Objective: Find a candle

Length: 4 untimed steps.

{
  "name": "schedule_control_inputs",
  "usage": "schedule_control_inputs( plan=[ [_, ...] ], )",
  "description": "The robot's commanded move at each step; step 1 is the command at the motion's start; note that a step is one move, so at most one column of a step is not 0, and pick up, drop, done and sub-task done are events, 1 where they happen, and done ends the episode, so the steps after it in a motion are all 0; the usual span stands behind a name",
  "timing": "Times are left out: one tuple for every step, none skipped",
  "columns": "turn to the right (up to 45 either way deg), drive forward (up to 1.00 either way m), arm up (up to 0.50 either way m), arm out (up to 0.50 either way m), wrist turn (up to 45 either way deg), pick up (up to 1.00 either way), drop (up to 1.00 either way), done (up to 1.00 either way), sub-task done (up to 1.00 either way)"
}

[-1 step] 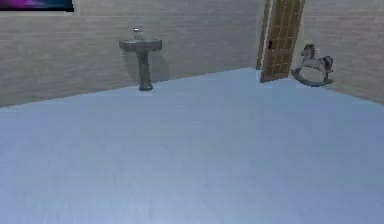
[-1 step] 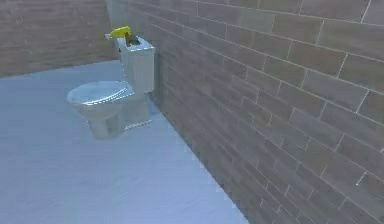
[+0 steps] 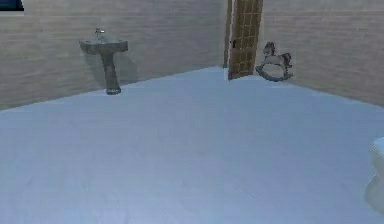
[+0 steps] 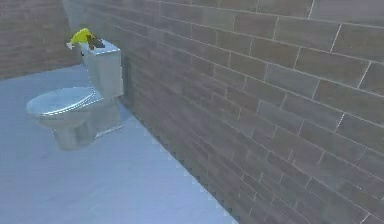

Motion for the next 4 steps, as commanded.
schedule_control_inputs(
  plan=[
    [0.0,1.0,0.0,0.0,0.0,0.0,0.0,0.0,0.0],
    [0.0,1.0,0.0,0.0,0.0,0.0,0.0,0.0,0.0],
    [3.0,0.0,0.0,0.0,0.0,0.0,0.0,0.0,0.0],
    [0.0,1.0,0.0,0.0,0.0,0.0,0.0,0.0,0.0]
  ],
)
